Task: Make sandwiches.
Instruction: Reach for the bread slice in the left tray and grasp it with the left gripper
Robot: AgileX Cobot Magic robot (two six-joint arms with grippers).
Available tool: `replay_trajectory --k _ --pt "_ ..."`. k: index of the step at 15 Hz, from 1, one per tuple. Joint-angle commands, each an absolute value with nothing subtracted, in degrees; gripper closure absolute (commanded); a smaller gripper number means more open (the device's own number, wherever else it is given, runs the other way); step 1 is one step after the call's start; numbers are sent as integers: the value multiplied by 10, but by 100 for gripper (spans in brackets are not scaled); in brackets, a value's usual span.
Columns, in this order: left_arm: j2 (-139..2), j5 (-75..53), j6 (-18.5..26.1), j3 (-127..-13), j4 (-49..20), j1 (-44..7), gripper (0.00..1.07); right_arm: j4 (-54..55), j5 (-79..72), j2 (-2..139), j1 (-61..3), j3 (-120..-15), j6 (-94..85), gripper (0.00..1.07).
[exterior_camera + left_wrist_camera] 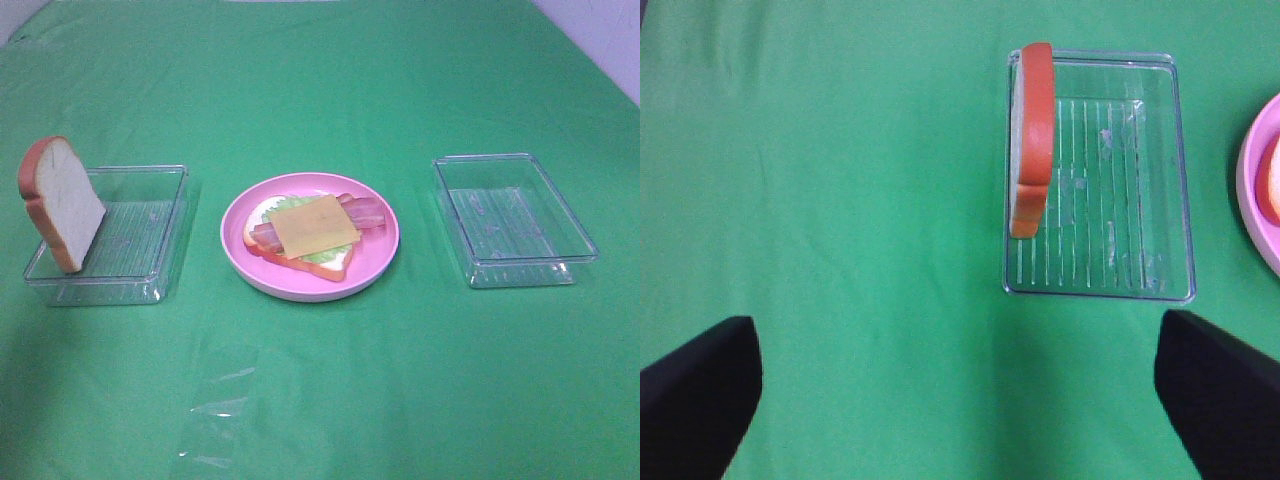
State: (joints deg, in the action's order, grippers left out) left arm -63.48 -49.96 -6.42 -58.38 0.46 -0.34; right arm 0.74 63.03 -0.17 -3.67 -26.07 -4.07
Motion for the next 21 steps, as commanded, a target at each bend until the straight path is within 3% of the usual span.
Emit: replay_trajectory --k 1,4,7,15,21 --pt "-713 -468 -68 -615 0 -2 7 6 629 -21 -33 -260 -41 9" --pt "-817 -399 -54 -627 -57 -2 7 6 629 -21 -33 -260 -41 9" --pt "-893 -343 0 -627 -112 -2 7 6 629 -21 -33 -260 -41 9" --pt "-1010 -236 0 -627 -125 -4 7 6 629 -21 -33 -260 -41 9" --pt "-1042 -199 29 -627 -139 -23 14 6 629 -21 -33 -260 -41 9"
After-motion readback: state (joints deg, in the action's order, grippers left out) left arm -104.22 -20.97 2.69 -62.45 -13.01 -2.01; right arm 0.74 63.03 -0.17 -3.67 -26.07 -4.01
